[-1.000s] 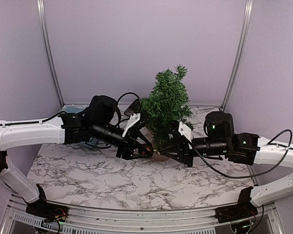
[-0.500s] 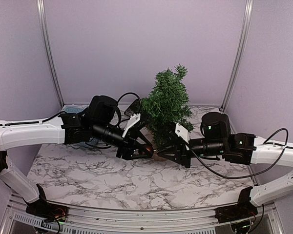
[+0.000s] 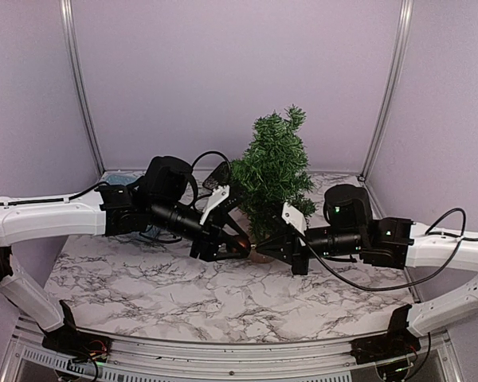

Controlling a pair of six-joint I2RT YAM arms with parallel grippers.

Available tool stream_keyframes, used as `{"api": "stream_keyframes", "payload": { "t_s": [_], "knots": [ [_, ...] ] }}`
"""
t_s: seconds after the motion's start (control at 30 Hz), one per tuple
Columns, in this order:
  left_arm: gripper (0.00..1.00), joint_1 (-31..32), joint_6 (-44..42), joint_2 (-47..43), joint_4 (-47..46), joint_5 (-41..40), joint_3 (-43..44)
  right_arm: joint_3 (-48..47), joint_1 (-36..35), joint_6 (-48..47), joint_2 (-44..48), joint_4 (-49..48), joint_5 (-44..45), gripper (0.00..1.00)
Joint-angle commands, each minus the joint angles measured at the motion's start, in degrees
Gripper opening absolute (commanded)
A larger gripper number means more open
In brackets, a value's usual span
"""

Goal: Decorate the small christmas tree

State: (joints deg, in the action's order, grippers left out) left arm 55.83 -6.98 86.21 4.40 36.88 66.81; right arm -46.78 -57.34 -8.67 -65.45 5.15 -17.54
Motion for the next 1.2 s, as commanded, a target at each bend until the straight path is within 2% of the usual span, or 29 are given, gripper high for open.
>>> {"api": "stream_keyframes", "payload": {
  "t_s": [0.0, 0.5, 0.77, 1.17],
  "knots": [
    [0.35, 0.20, -1.35, -0.69, 0.08, -2.00, 0.78, -0.41, -0.41, 0.56, 1.95, -0.56, 1.38, 0.00],
    [0.33, -0.90, -0.57, 1.08, -2.32, -6.45, -0.86, 2.94, -0.33, 3.67, 3.62, -1.52, 8.43, 0.00],
    [0.32, -0.66, 2.85, 4.25, -8.30, -5.09, 0.70, 4.56, 1.33, 5.68, 5.29, -2.28, 11.23, 0.00],
    [0.33, 0.39, 3.80, 6.83, -10.06, -6.61, 2.72, 5.38, 2.41, 7.35, 8.50, 0.65, 13.43, 0.00]
  ]
}}
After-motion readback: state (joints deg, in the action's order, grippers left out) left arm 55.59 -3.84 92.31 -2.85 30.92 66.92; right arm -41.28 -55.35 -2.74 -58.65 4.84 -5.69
